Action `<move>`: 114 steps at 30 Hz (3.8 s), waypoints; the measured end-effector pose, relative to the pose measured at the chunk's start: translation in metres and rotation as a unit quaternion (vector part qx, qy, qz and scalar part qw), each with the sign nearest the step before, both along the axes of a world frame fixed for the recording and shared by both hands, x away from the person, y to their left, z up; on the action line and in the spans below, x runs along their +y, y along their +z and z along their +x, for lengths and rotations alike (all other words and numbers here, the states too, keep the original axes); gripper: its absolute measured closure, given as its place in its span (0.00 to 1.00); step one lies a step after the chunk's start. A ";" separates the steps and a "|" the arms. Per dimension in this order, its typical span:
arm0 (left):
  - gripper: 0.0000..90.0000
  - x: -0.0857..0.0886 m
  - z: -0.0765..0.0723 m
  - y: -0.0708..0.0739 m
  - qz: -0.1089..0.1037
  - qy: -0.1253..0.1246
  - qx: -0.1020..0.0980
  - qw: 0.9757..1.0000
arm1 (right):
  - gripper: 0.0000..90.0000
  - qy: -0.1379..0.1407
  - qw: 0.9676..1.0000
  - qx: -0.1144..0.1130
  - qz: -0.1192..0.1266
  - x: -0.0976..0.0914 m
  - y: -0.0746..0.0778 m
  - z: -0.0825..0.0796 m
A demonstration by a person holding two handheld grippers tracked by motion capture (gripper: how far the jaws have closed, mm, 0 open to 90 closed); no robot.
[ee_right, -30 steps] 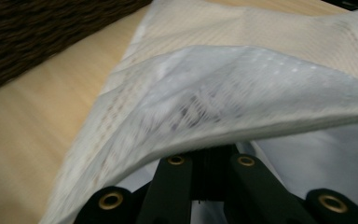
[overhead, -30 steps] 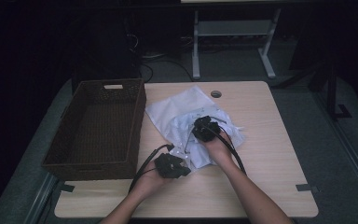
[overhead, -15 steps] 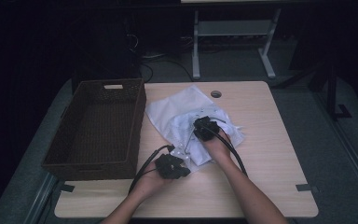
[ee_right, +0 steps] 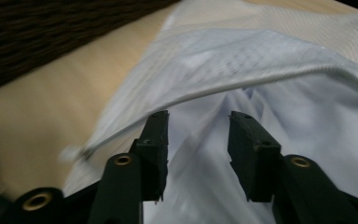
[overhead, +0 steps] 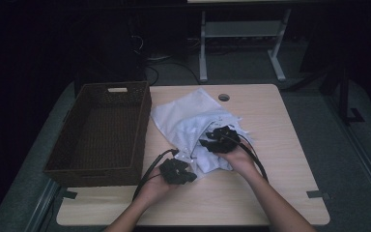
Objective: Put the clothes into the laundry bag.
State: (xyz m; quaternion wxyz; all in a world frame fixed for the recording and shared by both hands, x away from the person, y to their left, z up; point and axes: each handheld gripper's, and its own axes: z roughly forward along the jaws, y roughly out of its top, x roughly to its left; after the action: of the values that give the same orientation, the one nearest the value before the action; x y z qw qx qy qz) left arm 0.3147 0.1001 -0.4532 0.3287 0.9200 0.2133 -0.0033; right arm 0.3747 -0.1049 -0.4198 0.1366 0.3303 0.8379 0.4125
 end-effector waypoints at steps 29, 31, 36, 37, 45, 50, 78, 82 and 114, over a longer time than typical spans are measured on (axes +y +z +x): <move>0.98 -0.003 -0.002 0.000 0.002 -0.003 -0.005 1.000 | 0.95 0.035 0.999 0.001 -0.037 -0.029 -0.017 -0.074; 0.98 -0.003 -0.002 0.000 0.003 -0.003 -0.006 1.000 | 0.94 0.036 0.999 -0.011 -0.028 -0.027 -0.014 -0.073; 0.98 -0.004 -0.002 0.000 0.005 -0.004 -0.007 1.000 | 0.95 0.025 0.999 -0.034 -0.013 -0.016 -0.002 -0.058; 0.98 -0.004 -0.002 0.000 0.004 -0.004 -0.007 1.000 | 0.95 0.023 0.999 -0.040 -0.011 -0.013 -0.001 -0.054; 0.99 -0.003 -0.003 0.000 0.005 -0.008 -0.003 1.000 | 0.96 -0.016 0.999 -0.042 -0.020 0.011 -0.011 -0.012; 0.99 -0.003 -0.002 -0.001 0.009 -0.011 0.000 1.000 | 0.97 -0.043 0.998 -0.035 -0.015 0.018 -0.023 0.014; 0.98 -0.001 0.001 -0.002 0.003 0.002 0.001 1.000 | 0.55 0.005 1.000 -0.020 0.009 -0.035 0.002 -0.022; 0.97 -0.001 0.000 -0.002 0.002 0.003 0.000 1.000 | 0.52 0.020 1.000 -0.002 -0.003 -0.052 -0.002 -0.042; 0.98 -0.002 -0.001 -0.001 0.000 -0.008 -0.014 1.000 | 0.99 0.066 0.998 0.003 -0.009 0.004 -0.014 -0.024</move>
State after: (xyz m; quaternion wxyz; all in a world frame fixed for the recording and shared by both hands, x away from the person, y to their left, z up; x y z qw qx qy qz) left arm 0.3140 0.0984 -0.4540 0.3315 0.9217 0.2013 0.0065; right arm 0.3503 -0.1014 -0.4342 0.1099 0.2739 0.8622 0.4118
